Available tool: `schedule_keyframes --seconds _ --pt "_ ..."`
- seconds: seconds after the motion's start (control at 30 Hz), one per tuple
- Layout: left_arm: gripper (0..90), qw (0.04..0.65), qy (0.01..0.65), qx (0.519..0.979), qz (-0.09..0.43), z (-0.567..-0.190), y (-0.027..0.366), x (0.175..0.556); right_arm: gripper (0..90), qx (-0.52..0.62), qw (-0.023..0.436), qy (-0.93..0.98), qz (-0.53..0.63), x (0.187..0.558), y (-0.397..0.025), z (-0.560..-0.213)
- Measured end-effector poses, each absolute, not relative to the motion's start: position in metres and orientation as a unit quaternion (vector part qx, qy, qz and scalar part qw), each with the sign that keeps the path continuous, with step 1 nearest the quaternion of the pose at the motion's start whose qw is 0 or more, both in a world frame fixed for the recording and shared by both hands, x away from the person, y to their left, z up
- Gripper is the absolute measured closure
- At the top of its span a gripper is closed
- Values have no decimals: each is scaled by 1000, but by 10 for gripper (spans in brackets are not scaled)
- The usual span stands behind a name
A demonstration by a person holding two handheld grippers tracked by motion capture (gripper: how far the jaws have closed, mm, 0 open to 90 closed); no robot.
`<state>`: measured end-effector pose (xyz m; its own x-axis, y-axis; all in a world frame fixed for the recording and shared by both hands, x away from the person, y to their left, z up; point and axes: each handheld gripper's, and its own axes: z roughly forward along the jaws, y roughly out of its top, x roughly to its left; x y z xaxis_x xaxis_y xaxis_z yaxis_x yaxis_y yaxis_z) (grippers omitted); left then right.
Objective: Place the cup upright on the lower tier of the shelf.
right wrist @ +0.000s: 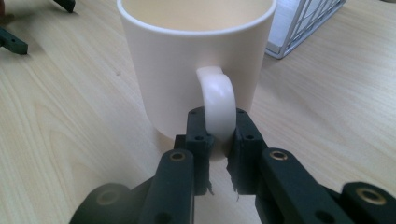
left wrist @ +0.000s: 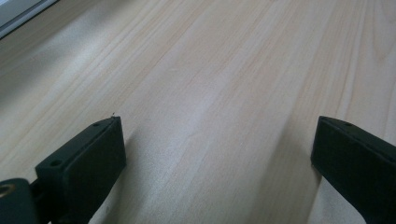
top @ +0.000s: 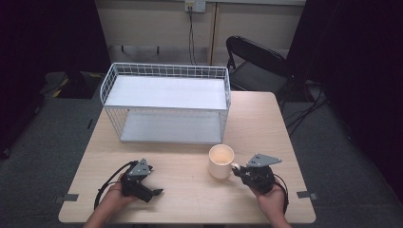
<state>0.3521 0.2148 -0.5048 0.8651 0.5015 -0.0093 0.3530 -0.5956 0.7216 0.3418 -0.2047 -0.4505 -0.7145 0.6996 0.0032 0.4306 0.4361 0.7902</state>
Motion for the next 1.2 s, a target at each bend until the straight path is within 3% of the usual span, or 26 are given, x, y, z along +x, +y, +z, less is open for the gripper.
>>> schedule_keyframes --seconds 1.2 --pt "26 380 241 888 98 -505 215 352 807 335 175 820 430 361 -166 -434"
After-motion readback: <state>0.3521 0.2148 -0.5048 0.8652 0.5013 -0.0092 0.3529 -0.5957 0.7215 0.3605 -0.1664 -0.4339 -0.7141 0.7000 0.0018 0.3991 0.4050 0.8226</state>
